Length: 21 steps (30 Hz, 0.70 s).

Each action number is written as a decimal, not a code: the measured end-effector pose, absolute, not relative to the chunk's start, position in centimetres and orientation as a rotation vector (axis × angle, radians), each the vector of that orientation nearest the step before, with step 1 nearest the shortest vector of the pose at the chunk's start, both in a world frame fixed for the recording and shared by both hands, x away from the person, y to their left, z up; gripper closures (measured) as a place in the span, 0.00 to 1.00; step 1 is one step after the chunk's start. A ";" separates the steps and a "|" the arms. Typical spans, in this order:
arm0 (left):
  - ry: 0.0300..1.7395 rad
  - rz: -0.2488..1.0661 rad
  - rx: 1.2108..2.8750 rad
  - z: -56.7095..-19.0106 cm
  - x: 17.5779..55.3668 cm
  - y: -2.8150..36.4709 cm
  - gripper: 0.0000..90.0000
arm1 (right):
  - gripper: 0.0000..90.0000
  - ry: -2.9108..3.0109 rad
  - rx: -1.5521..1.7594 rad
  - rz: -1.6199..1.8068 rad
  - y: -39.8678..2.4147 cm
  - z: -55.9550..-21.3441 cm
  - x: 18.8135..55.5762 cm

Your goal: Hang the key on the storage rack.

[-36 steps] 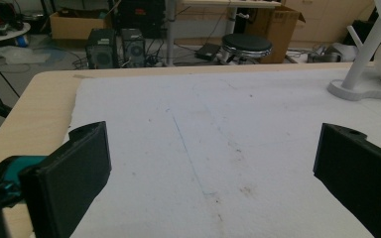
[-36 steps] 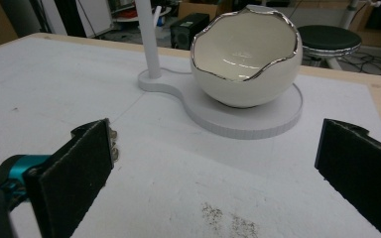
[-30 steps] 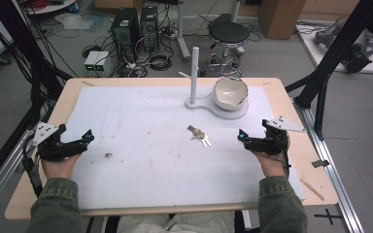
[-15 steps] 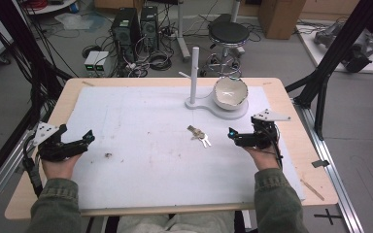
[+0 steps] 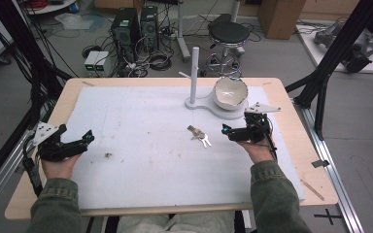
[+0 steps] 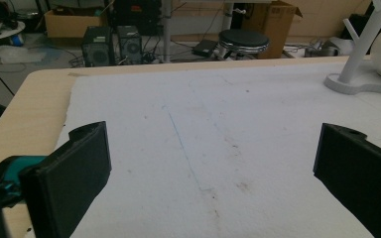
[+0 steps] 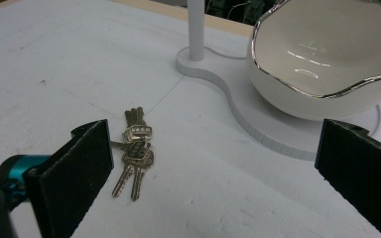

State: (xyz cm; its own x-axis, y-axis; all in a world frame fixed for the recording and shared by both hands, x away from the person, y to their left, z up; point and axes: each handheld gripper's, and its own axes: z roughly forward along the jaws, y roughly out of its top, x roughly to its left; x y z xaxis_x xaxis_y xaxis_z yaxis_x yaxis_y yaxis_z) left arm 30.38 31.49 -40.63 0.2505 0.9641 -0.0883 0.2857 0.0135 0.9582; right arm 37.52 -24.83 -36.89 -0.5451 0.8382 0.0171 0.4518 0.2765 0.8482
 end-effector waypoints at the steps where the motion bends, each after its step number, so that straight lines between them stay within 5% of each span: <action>1: 1.231 0.824 1.486 -40.6 30.4 31.5 0.02 | 0.01 2.125 1.168 1.183 -24.7 -36.9 37.6; 21: 1.232 0.829 1.500 -41.0 31.0 31.5 0.02 | 0.01 2.260 1.110 1.099 -21.5 -36.3 40.4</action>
